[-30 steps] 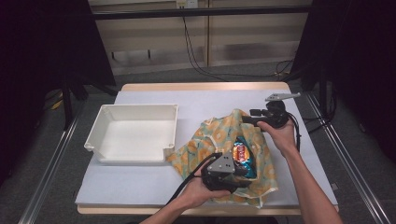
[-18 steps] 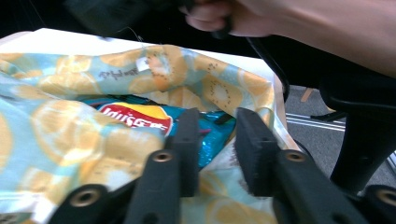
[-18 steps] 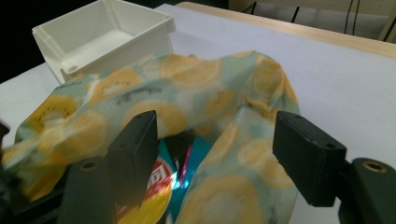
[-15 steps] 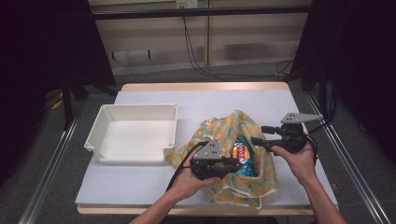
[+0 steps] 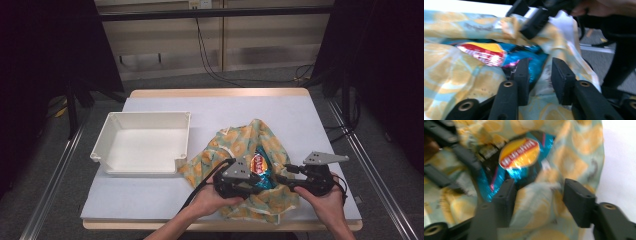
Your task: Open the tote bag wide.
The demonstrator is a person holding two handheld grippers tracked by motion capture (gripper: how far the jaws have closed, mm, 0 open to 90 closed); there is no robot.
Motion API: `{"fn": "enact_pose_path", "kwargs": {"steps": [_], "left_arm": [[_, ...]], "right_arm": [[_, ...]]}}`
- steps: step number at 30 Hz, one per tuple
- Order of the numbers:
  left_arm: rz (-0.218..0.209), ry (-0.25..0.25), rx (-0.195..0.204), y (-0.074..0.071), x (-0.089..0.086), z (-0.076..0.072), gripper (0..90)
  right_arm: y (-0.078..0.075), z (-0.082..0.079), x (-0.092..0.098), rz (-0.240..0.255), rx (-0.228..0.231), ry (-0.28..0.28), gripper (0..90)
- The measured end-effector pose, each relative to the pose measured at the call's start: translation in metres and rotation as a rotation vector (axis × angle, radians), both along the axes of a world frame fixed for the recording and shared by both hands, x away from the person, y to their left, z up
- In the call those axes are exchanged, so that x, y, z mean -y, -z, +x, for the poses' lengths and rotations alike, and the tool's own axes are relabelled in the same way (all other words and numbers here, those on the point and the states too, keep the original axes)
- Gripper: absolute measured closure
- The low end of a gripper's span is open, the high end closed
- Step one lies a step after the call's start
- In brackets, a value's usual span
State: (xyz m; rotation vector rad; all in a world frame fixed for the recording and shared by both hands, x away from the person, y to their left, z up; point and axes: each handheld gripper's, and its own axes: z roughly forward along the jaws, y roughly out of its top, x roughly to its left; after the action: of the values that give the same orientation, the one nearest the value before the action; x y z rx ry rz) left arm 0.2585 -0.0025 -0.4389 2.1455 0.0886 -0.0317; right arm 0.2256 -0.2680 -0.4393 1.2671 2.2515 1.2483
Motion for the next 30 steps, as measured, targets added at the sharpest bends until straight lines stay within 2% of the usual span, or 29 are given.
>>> {"fn": "enact_pose_path", "kwargs": {"steps": [1, 3, 4, 6, 10, 13, 14, 17, 18, 19, 20, 21, 23, 25, 27, 30], "left_arm": [[0.006, 0.016, 0.001, 0.002, 0.001, -0.003, 70.3], [0.016, 0.029, 0.0, 0.005, 0.004, -0.009, 70.8], [0.019, 0.046, -0.009, 0.006, 0.005, -0.011, 71.2], [0.035, 0.06, 0.004, 0.009, 0.009, -0.016, 71.5], [0.025, 0.058, -0.007, 0.011, 0.011, -0.016, 71.7], [0.003, 0.041, -0.013, 0.005, 0.009, -0.014, 73.1], [-0.003, 0.037, -0.001, 0.001, 0.008, -0.013, 73.5], [-0.025, 0.035, -0.002, -0.008, 0.006, -0.011, 74.9], [-0.046, 0.027, 0.002, -0.018, 0.006, -0.008, 76.0], [-0.062, 0.013, 0.001, -0.023, 0.006, -0.007, 76.2], [-0.062, 0.013, 0.001, -0.023, 0.006, -0.007, 76.2], [-0.066, -0.001, 0.009, -0.032, 0.008, -0.001, 76.2], [-0.073, -0.012, -0.002, -0.036, 0.012, 0.005, 76.1], [-0.051, -0.031, -0.006, -0.036, 0.016, 0.011, 76.2], [-0.031, -0.036, -0.008, -0.03, 0.02, 0.017, 75.9], [0.01, -0.031, 0.007, -0.019, 0.025, 0.016, 72.8]], "right_arm": [[0.003, 0.0, 0.002, 0.002, -0.008, 0.004, 54.0], [0.01, -0.002, 0.005, 0.006, -0.015, 0.001, 71.5], [0.012, -0.003, 0.006, -0.001, -0.012, 0.011, 76.4], [0.014, -0.007, 0.01, -0.004, -0.006, 0.017, 86.2], [0.013, -0.017, 0.021, -0.006, 0.005, 0.037, 88.9], [0.021, -0.026, 0.026, -0.023, -0.002, 0.051, 88.9], [0.024, -0.028, 0.027, -0.029, -0.012, 0.057, 88.5], [0.029, -0.032, 0.03, -0.03, -0.016, 0.05, 85.7], [0.029, -0.035, 0.031, -0.039, -0.014, 0.045, 80.3], [0.029, -0.037, 0.032, -0.04, -0.016, 0.045, 78.5], [0.029, -0.04, 0.033, -0.04, -0.019, 0.045, 77.1], [0.028, -0.042, 0.033, -0.033, -0.018, 0.047, 73.5], [0.028, -0.045, 0.033, -0.017, -0.01, 0.051, 60.3], [0.025, -0.048, 0.03, -0.016, -0.002, 0.044, 56.9], [0.022, -0.051, 0.026, -0.01, 0.005, 0.034, 47.3], [0.022, -0.053, 0.021, -0.017, -0.002, 0.004, 42.6]]}}
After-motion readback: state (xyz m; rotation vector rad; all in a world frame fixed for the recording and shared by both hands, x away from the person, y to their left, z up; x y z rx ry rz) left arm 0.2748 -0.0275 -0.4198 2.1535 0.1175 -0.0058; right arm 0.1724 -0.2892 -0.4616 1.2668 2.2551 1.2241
